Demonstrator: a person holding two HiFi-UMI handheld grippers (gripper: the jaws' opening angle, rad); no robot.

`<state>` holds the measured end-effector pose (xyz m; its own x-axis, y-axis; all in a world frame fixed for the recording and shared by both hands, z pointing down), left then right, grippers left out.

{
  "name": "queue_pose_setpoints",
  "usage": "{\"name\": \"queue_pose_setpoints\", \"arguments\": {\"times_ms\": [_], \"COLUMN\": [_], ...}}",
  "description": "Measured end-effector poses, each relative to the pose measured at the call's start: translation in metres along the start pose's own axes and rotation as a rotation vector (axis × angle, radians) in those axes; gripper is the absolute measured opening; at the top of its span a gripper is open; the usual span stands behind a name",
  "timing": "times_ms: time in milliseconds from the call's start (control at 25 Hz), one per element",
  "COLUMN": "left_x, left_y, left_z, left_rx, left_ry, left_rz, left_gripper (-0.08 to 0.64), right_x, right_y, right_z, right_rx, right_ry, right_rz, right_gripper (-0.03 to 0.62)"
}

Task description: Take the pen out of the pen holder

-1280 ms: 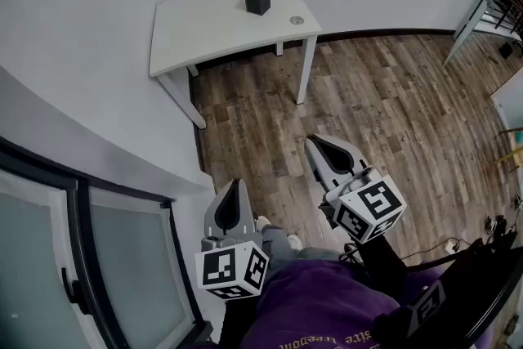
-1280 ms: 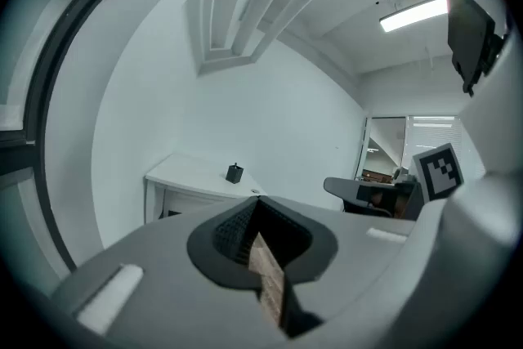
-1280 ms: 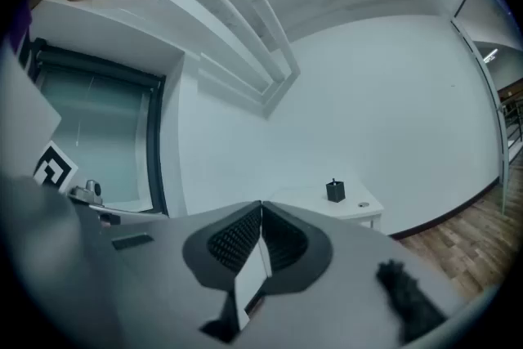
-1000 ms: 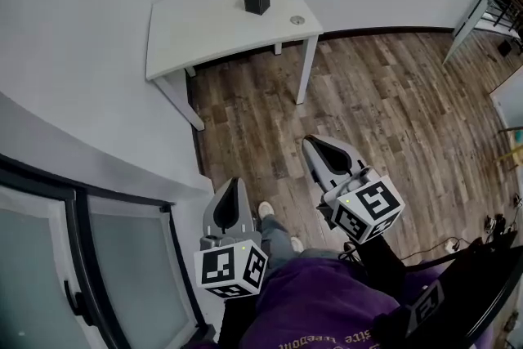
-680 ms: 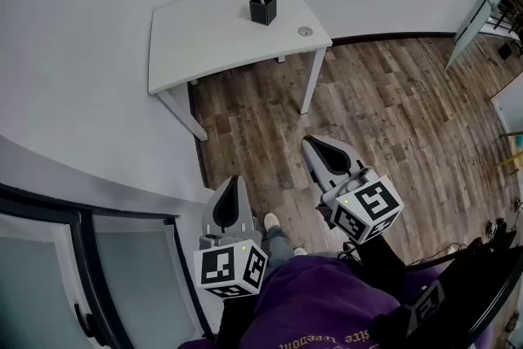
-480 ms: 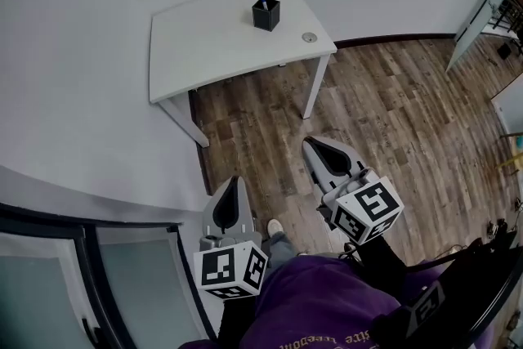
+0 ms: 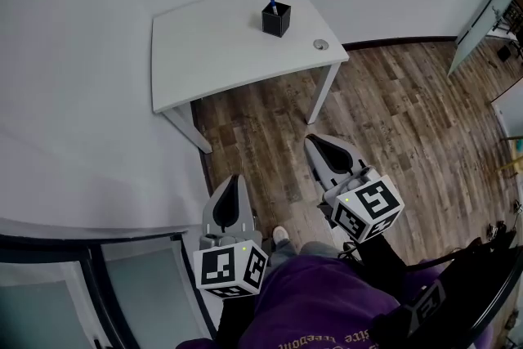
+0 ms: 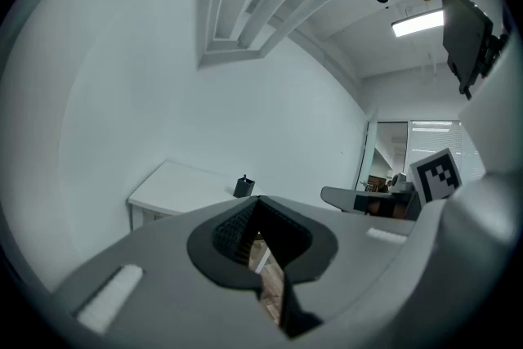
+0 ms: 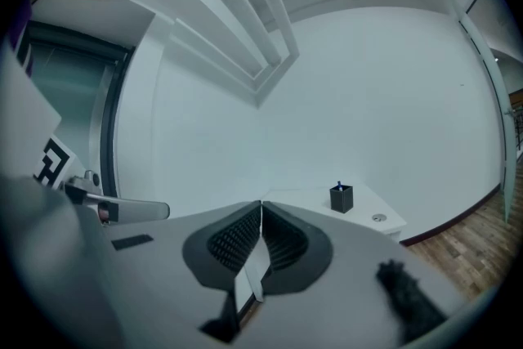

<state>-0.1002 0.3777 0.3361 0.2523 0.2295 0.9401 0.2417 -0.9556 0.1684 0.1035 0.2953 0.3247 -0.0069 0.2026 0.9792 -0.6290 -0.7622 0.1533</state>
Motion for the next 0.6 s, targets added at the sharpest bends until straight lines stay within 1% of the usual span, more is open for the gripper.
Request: {"name": "queue_pose_setpoints", "arguments": {"times_ms": [120, 360, 600], "left_x": [-0.001, 0.003, 0.001], "left_y": [0.006, 0.002, 0.02], "left_z": [-0.008, -0.014, -0.019], "left_rx": [0.003, 0.006, -0.007], "left_ry": [-0.005, -0.021, -0.03], "left_rz": [-0.007, -0.021, -0.017], "left_gripper": [0.008, 0.008, 0.008], "right_x": [0.001, 0.003, -0.001], "right_y": [0.01, 0.011, 0.027], "right_z": [0.0, -0.008, 0.004], "right_rx": [0.008, 0.011, -0.001], "right_ry": [0.002, 0.004, -0.003], "right_rz": [-0.006, -0.019, -0.027], "right_gripper": [0.011, 0.011, 0.011]}}
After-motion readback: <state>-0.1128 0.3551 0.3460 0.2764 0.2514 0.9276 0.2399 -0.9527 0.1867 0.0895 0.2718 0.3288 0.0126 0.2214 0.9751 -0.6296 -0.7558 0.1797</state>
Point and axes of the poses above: the fingertips, and each gripper's own axes: y forward along the fingers, z to its right, x out of its underside, the point moved 9 cm from there along -y, backward along the fingers, and after that the axes turned 3 degrees about x, right-handed, at the moved point
